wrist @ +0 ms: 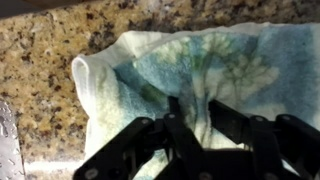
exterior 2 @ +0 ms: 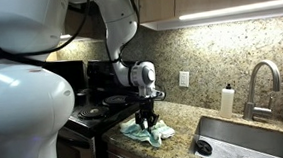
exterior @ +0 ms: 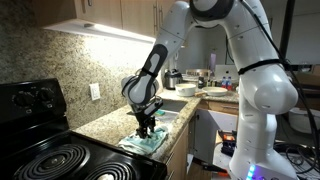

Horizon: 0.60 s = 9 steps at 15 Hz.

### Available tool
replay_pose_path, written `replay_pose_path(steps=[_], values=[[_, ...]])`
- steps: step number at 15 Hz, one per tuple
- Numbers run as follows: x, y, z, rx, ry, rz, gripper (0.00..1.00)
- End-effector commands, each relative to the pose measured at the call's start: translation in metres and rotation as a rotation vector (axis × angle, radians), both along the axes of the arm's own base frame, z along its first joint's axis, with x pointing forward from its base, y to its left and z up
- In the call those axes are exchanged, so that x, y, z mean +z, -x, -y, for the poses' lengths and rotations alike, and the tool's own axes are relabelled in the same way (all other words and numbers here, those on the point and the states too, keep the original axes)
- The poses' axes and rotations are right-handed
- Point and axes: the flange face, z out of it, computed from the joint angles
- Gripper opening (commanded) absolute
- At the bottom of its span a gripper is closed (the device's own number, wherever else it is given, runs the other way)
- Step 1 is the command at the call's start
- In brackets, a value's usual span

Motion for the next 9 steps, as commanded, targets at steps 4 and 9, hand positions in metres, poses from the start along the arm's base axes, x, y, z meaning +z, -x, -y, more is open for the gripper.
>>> replay_pose_path(steps=[4,9], values=[[-0.0155,0.0092,-0.0145,0.006,-0.047,-0.008,0.1],[-0.0184,0.0059,-0.0166,-0.014,-0.042,0.015,0.12]])
